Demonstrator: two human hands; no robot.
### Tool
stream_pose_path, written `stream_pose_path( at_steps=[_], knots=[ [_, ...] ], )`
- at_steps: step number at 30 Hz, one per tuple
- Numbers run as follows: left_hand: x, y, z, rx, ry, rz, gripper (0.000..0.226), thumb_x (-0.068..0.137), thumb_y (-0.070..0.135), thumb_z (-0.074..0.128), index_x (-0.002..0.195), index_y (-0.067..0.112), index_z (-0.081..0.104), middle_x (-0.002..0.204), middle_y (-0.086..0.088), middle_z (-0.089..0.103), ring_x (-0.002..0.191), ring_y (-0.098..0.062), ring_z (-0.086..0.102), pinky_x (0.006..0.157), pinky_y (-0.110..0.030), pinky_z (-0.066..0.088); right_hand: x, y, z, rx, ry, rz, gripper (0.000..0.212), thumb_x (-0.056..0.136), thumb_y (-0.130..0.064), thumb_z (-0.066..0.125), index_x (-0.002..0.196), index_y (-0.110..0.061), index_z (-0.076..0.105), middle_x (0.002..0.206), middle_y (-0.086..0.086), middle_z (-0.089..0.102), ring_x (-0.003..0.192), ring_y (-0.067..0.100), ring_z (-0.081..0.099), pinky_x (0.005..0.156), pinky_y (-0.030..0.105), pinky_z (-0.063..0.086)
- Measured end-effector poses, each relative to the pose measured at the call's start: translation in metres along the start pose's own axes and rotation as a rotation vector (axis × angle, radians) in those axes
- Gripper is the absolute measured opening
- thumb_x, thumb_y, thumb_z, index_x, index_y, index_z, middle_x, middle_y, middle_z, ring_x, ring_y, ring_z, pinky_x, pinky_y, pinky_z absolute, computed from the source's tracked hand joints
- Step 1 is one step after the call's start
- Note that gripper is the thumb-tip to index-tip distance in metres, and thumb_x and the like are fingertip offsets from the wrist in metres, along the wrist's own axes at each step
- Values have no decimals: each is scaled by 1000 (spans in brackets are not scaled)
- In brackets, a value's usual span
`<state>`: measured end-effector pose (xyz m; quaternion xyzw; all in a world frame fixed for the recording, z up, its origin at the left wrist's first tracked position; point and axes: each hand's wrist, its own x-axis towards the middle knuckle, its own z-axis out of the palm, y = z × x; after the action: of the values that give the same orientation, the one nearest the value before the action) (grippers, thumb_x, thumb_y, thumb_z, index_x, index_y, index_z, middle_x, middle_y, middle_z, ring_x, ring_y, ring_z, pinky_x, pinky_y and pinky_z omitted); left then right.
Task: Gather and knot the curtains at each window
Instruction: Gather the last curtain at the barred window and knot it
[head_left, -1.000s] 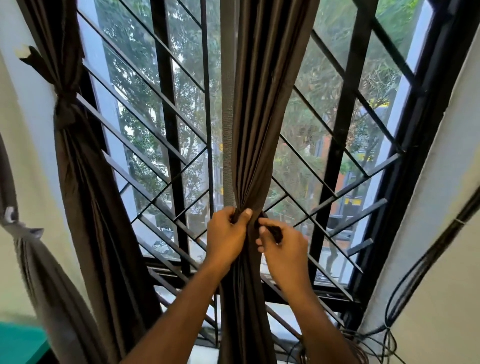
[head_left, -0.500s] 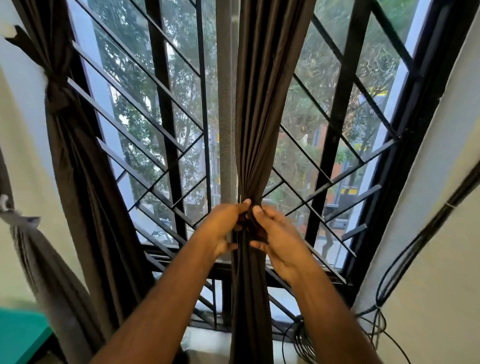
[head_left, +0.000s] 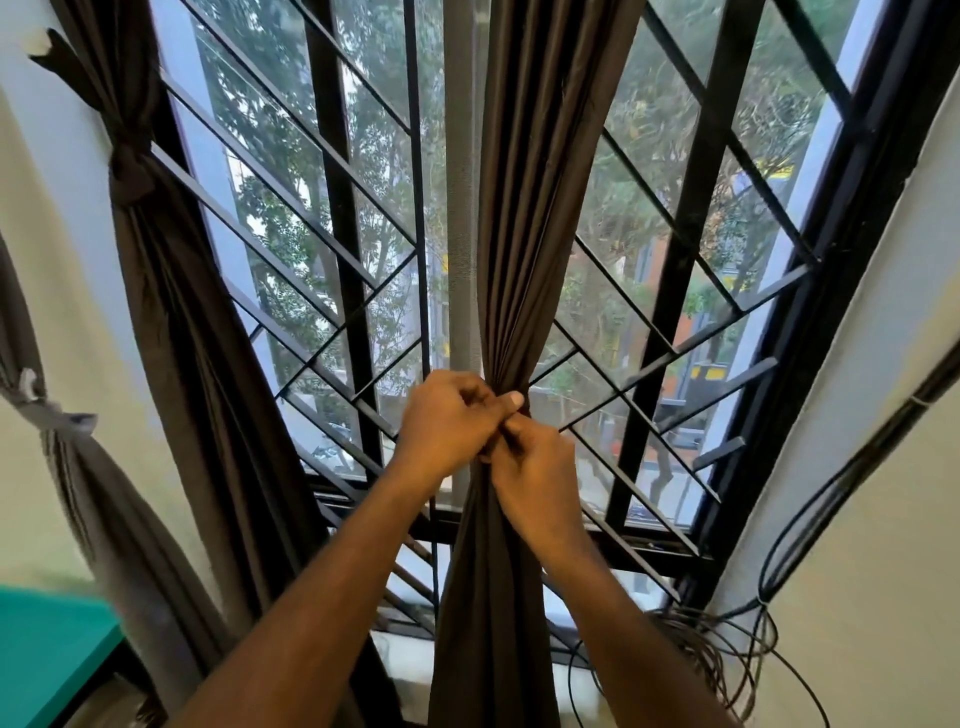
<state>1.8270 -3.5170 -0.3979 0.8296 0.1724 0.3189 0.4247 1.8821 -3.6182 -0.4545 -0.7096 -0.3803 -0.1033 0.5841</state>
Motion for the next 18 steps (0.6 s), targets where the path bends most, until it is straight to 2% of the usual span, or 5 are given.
stream_pose_path(
  at_steps=[5,9,13,15,18],
  knots=[
    [8,-4,-5,155,-188,-52,30,97,21,65,68,20,71,62,2,64,59,-9,60,59,-23,45,-7,8,2,-46,-87,-124,9,90,-10,66,82,-13,67,69,-6,60,61,9,58,57,22,46],
    [8,-10,-7,196,-253,19,34,104,17,53,71,23,56,70,4,57,67,-14,55,58,-23,41,-4,14,-12,-151,-214,-231,14,89,-7,68,100,-15,72,90,-4,70,80,5,64,74,10,47],
    [7,-14,-9,292,-252,143,25,104,15,53,79,14,59,69,4,55,62,-7,51,54,-22,37,-1,14,-24,-180,-299,-300,25,91,2,54,102,-13,70,88,-2,70,78,10,66,74,24,54],
    [7,-17,-7,318,-243,239,23,103,14,53,83,10,64,68,3,57,62,-4,50,58,-26,36,1,9,-30,-160,-247,-314,23,93,3,54,102,-13,69,87,-2,69,76,11,66,71,30,55],
    [2,-26,-2,245,-189,410,27,101,21,49,84,10,67,68,10,55,62,0,51,59,-15,35,7,-2,-39,52,-41,-194,21,94,2,64,101,-17,68,84,-5,72,71,12,71,69,27,59]
  ],
)
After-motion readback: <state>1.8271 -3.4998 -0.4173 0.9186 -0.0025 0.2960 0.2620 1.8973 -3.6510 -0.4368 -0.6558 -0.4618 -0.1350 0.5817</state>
